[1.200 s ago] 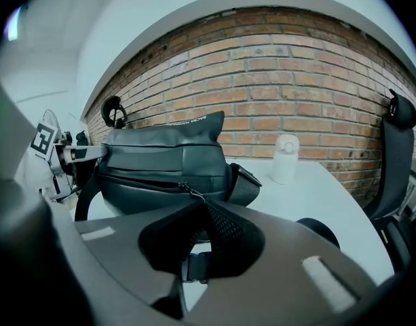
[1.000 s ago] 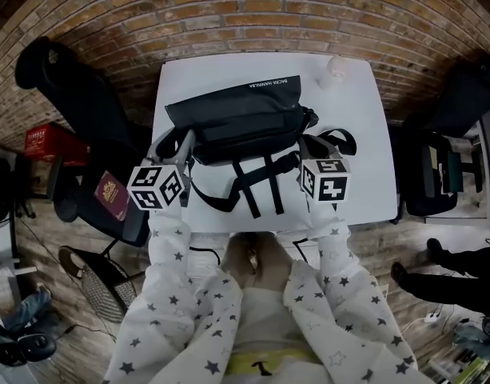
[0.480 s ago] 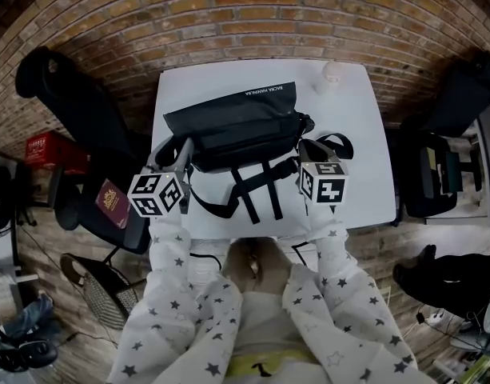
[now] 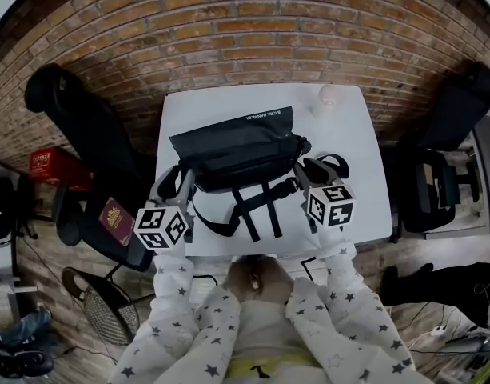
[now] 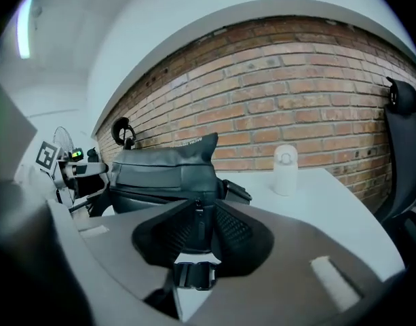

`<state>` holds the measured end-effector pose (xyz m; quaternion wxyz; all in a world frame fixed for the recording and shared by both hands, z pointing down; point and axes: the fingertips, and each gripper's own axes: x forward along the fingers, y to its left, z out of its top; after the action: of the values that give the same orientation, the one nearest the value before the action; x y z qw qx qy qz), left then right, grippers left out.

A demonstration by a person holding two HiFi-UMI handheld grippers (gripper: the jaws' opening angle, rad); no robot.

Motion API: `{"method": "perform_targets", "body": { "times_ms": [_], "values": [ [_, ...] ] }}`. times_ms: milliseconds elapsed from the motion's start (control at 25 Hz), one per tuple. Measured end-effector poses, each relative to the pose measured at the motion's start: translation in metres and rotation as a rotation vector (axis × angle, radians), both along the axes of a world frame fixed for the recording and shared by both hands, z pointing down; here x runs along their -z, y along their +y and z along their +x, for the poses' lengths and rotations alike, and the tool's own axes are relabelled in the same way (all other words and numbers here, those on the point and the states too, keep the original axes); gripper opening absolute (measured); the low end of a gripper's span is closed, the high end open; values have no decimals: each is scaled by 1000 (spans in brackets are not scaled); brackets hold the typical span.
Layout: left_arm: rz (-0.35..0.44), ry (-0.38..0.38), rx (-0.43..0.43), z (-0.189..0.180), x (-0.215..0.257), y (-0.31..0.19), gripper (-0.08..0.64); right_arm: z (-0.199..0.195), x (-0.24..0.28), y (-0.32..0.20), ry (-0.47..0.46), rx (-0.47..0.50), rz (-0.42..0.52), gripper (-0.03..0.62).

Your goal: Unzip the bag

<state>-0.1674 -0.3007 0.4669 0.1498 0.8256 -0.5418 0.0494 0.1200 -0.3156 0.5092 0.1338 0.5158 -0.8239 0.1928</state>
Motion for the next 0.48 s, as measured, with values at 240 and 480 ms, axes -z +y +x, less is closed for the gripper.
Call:
{"method": "perform_targets", "body": {
  "times_ms": [240, 480],
  "values": [
    [34, -33, -53, 21, 13, 27, 0, -1, 30, 10, -41, 36, 89, 9],
    [70, -29, -63, 30, 36, 34, -2, -11, 64, 18, -103, 83, 181, 9]
  ]
}}
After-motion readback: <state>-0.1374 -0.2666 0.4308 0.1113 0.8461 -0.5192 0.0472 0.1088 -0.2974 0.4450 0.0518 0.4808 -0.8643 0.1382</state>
